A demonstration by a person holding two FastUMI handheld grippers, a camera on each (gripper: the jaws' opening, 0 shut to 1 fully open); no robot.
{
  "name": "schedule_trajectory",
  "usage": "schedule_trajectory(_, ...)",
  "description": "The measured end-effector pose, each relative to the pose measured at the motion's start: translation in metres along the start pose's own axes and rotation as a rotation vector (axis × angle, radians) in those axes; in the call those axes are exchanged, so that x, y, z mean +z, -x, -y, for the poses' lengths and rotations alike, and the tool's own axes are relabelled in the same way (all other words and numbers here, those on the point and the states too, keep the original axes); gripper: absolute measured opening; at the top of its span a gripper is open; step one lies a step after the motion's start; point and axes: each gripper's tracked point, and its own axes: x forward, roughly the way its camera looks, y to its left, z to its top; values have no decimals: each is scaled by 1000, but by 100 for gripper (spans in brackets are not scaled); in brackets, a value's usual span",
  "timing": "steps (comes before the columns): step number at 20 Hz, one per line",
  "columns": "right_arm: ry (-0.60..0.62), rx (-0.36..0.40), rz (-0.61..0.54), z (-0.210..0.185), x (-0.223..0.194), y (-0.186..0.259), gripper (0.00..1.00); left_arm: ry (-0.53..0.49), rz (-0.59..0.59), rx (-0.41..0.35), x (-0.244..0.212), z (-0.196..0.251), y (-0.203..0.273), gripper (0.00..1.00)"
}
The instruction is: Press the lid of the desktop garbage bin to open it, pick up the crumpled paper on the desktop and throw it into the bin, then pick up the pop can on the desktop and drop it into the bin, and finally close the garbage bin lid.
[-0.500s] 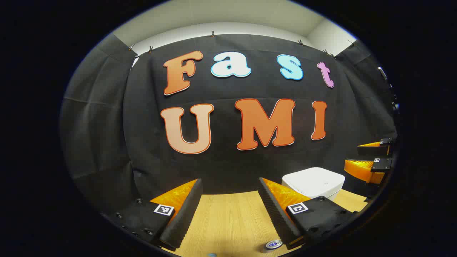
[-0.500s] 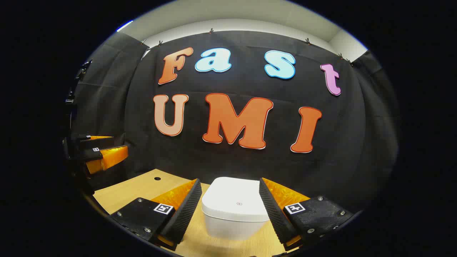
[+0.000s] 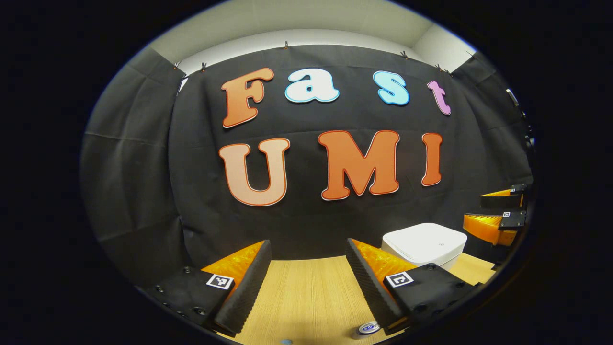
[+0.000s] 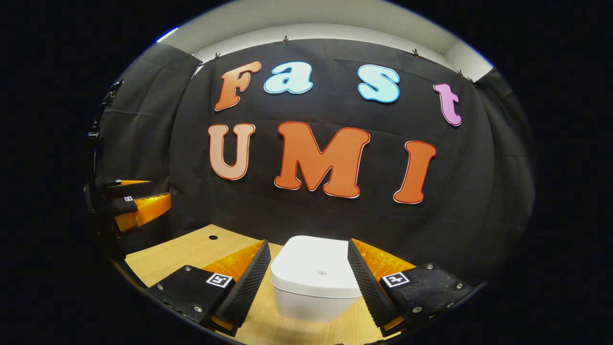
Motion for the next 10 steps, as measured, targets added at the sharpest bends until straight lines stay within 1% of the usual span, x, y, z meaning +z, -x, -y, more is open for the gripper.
schedule_trajectory(10, 9, -12, -12, 5, -2, -13, 97, -13, 3, 7, -1, -2, -8, 100)
